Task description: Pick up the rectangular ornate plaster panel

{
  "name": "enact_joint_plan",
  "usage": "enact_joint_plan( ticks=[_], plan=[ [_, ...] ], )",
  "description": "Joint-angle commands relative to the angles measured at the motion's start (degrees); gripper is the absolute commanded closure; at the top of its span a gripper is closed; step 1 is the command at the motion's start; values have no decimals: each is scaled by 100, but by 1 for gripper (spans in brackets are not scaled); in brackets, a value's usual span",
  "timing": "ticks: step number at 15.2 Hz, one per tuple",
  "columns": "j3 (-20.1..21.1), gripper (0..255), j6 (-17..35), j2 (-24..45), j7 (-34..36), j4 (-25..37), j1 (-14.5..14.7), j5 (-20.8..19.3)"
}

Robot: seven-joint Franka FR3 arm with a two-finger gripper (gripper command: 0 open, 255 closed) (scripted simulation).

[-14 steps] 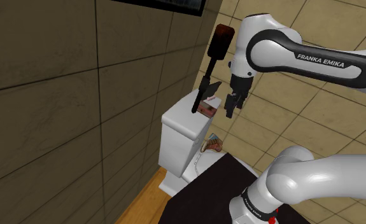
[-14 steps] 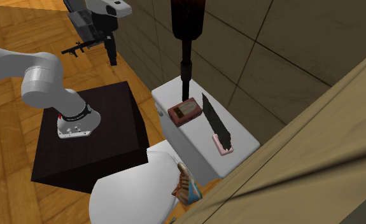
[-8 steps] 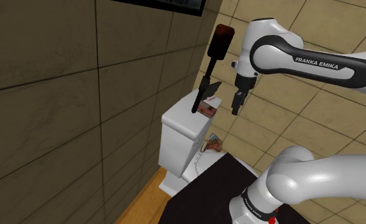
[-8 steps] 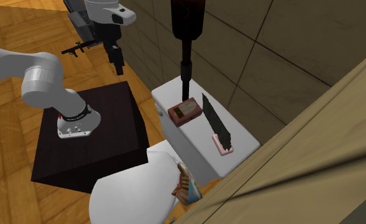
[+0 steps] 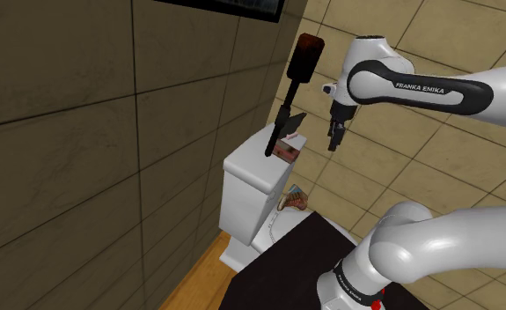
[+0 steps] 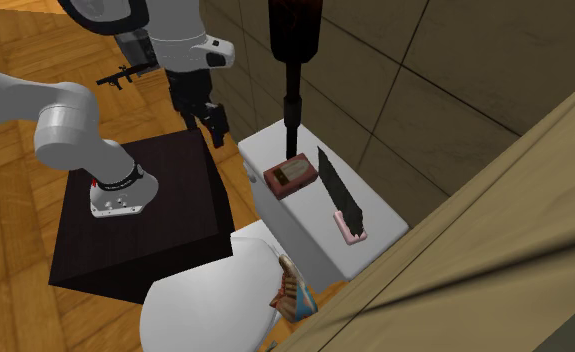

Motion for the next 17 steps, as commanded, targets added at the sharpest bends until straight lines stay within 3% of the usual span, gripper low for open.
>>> enact_joint_plan(
  ticks=[1,6,10,13,17],
  plan=[
    [-326,0,302,187,-635,84,70,-158],
    [-1157,0,1050,989,-2183,612,389,-234],
    [-1821,0,1598,1790,-3513,1186,761,63],
    [-2304,0,1942,2490,-4616,1692,1070,554],
    [-2804,0,2226,3590,-6269,2473,1344,1630]
  ],
)
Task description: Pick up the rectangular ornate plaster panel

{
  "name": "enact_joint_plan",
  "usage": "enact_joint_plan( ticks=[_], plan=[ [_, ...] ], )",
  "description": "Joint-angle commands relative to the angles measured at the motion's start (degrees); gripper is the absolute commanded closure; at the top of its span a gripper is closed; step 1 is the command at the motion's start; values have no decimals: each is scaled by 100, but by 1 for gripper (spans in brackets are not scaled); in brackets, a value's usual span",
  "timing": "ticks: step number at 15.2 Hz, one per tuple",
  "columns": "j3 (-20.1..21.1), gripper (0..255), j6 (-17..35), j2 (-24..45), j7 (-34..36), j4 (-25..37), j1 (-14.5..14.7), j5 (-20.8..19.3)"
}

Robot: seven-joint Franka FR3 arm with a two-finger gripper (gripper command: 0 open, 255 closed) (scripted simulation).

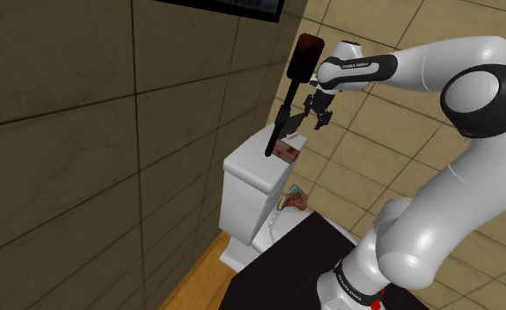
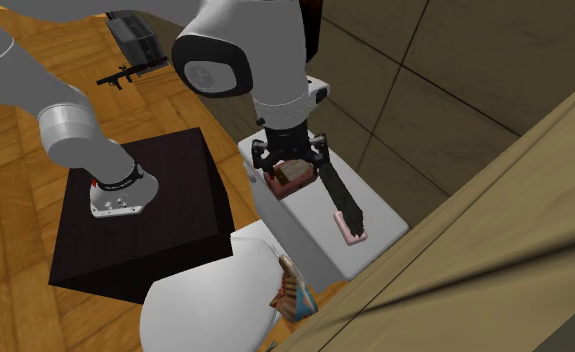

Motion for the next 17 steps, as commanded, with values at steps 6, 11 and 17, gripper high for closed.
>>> enact_joint_plan(
  ticks=[6,11,17],
  plan=[
    [40,0,-95,1998,-2840,1667,-422,2128],
    [259,0,-12,2405,-3321,1912,-668,2496],
    [314,0,289,2520,-3404,1695,-695,2613]
  ],
)
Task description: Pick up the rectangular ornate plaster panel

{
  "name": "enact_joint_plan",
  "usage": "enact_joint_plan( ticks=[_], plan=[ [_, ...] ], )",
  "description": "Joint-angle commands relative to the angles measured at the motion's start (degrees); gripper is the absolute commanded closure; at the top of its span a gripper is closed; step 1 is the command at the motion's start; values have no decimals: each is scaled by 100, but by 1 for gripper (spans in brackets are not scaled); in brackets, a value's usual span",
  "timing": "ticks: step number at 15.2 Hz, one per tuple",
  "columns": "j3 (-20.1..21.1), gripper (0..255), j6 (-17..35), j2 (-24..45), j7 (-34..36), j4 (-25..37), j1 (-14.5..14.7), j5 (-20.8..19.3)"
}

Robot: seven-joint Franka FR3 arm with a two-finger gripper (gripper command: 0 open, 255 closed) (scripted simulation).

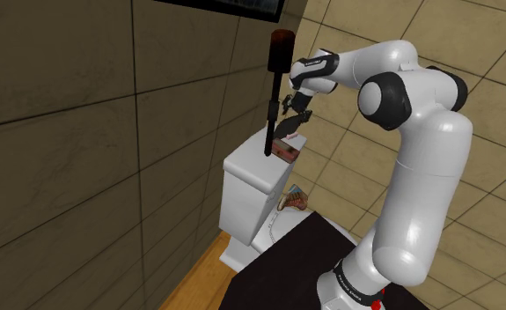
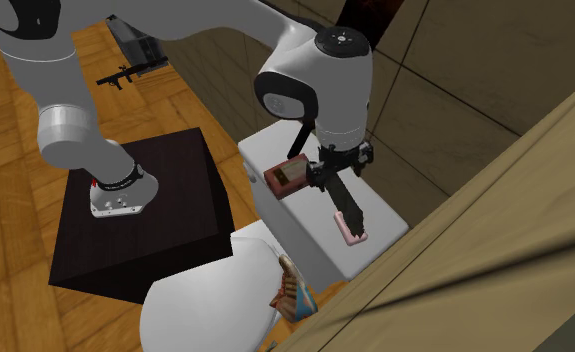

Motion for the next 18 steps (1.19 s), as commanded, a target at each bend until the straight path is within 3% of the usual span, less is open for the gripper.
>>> enact_joint_plan(
  ticks=[1,10,18],
  plan=[
    [8,255,26,15,-2,-12,0,13],
    [2,255,27,-3,-2,-27,5,2],
    [-88,255,-506,-187,134,371,43,-188]
  ],
)
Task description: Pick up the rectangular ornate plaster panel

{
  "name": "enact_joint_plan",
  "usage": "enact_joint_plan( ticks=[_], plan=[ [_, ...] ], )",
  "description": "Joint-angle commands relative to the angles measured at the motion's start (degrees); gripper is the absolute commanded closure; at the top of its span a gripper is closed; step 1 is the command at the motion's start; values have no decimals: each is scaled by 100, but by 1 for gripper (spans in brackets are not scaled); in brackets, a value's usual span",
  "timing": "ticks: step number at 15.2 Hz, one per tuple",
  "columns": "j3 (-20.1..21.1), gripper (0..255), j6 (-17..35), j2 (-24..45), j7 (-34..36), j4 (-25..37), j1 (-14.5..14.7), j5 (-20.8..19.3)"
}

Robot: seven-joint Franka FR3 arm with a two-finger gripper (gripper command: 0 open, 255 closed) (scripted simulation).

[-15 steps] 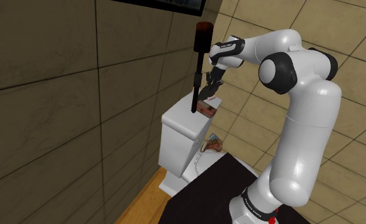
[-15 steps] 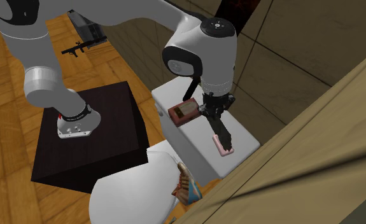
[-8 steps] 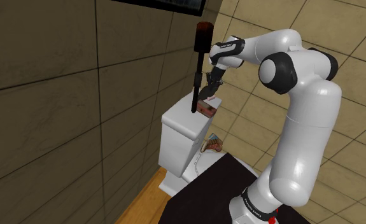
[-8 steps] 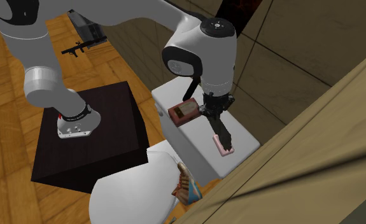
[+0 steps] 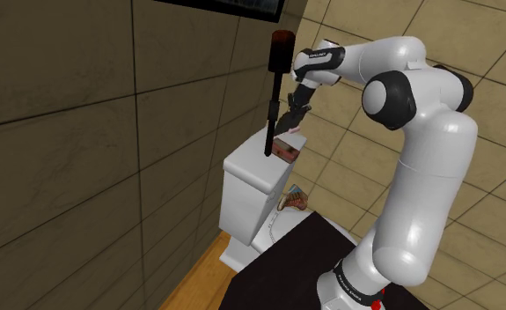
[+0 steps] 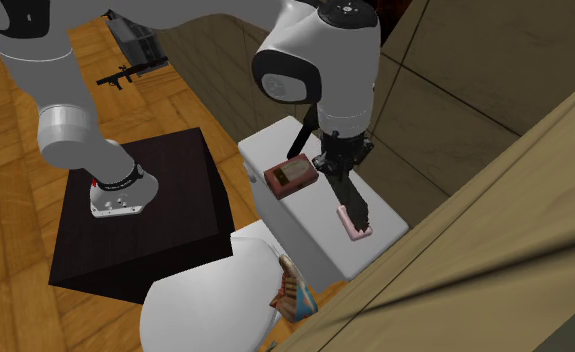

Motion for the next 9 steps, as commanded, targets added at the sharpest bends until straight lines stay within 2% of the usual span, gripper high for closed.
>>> enact_joint_plan(
  ticks=[1,9],
  plan=[
    [-27,255,-150,-63,35,103,12,-58],
    [-69,255,-589,-140,107,488,3,-147]
  ],
)
